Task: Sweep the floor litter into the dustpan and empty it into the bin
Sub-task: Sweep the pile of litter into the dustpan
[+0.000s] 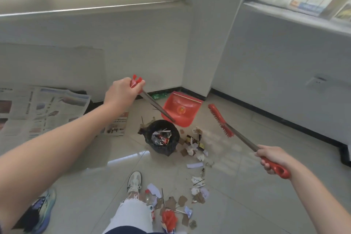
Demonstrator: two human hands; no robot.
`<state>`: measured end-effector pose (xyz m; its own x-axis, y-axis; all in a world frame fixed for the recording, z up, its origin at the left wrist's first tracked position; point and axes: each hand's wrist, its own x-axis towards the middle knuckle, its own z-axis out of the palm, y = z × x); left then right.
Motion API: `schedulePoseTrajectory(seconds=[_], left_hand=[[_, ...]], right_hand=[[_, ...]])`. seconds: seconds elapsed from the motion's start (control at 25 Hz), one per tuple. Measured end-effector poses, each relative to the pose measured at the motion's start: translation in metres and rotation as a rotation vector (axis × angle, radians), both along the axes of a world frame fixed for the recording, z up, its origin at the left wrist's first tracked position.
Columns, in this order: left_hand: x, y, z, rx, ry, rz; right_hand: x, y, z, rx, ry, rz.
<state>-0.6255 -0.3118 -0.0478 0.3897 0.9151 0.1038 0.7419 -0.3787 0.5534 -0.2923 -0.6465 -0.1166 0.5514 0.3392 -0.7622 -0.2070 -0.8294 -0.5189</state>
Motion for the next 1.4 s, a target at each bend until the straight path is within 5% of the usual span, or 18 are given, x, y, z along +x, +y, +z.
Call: schedulePoseTrajectory(seconds=[0.24, 0.64, 1.04, 1.4], left_hand=[[-0.008, 0.145, -0.011, 0.133, 0.118, 0.005], [-0.051, 0.312, -0.067, -0.026, 0.289, 0.120], [-0.071, 0.299, -0.117, -0.109, 0.522, 0.269], [-0.044, 0.287, -0.138, -0.192, 0.553, 0.439]], right_hand=[[0.013, 0.138, -0.011, -0.055, -0.028, 0.141], [0.002, 0.404, -0.061, -0.167, -0.028, 0.418], [0.018, 0.576, -0.119, -0.217, -0.141, 0.815], [0.107, 0.566, -0.111, -0.357, -0.283, 1.322]])
